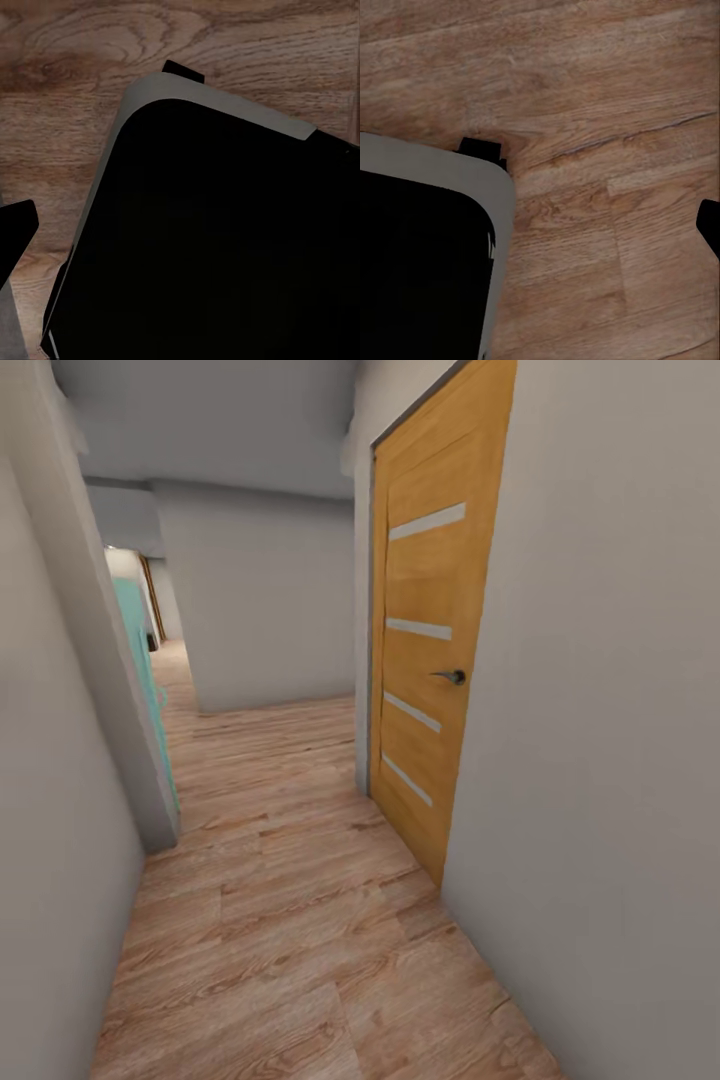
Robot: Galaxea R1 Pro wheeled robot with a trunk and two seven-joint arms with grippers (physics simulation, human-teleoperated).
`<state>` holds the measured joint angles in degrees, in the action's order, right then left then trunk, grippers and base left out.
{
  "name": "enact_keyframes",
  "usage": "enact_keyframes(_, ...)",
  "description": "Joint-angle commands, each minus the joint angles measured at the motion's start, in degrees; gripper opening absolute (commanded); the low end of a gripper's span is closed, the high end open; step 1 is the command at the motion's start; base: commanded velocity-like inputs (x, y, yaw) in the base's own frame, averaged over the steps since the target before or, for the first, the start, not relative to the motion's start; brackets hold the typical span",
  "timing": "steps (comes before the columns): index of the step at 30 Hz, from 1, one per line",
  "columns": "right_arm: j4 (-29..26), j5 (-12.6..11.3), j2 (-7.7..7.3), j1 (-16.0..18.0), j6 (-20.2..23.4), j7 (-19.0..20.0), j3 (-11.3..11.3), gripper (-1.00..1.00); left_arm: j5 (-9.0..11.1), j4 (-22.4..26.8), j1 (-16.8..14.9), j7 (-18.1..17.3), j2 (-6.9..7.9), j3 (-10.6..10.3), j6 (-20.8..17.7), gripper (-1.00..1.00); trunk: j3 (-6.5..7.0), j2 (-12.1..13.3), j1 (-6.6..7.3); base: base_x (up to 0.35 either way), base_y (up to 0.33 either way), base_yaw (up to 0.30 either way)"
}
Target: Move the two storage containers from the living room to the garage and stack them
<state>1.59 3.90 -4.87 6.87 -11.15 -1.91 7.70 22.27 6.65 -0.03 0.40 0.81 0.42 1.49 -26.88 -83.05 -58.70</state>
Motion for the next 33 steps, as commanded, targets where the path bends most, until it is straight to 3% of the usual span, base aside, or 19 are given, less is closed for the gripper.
enact_keyframes(1,0.17,0.39,0.01,0.08,-0.27,-0.20,0.22,1.00,0.17,0.03,-0.02,0.04,-0.01,0.02,0.03,1.00,-0.05,-0.02,-0.03,0.321,0.000,0.273)
enact_keyframes(33,0.17,-0.21,-0.05,0.08,-0.55,-0.20,-0.14,1.00,0.24,0.03,-0.01,0.04,-0.02,0.02,0.26,1.00,-0.05,-0.02,-0.03,0.321,0.000,0.262)
